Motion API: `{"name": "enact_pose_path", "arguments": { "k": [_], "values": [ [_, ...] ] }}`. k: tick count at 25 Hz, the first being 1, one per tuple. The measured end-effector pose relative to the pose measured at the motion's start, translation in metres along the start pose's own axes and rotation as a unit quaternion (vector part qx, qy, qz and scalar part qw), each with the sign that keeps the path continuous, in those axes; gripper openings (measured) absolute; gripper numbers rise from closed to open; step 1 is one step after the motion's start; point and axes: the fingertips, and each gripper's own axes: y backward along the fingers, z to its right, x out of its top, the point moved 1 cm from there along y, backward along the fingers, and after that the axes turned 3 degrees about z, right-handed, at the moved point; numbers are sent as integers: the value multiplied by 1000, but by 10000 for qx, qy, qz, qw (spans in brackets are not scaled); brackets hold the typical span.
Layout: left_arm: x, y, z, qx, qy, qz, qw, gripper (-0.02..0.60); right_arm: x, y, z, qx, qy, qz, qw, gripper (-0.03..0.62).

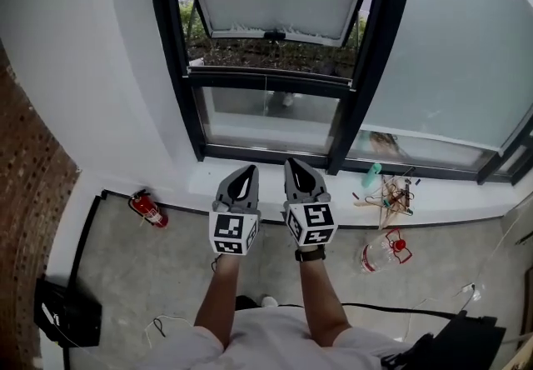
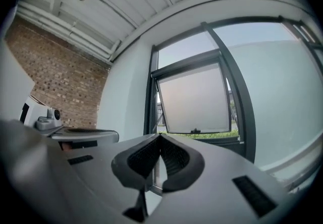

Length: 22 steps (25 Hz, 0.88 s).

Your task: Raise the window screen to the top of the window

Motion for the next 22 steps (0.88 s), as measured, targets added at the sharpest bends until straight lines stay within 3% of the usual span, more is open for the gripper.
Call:
{"name": "enact_pose_path", "arguments": {
  "k": [3,8,12,19,22],
  "values": [
    [-24,-14,-21,115,-21,-276,9996,-2,-27,-27,3,87,-174,-267,9995,-2],
    [-50,-67,-77,82,224,-339,9991,-2,-57,-102,13,155,-157,-453,9987,-2],
    [-63,-125,-111,-226,183,-251,9993,-2,-71,-162,39,-143,-126,-526,9984,-2],
    [-56,-224,-200,-570,-287,-65,9979,-2,-55,-284,57,-418,140,-278,9986,-2],
    [-71,-250,-228,-690,-91,-81,9975,-2,-74,-315,59,-531,162,-470,9973,-2]
  ]
}}
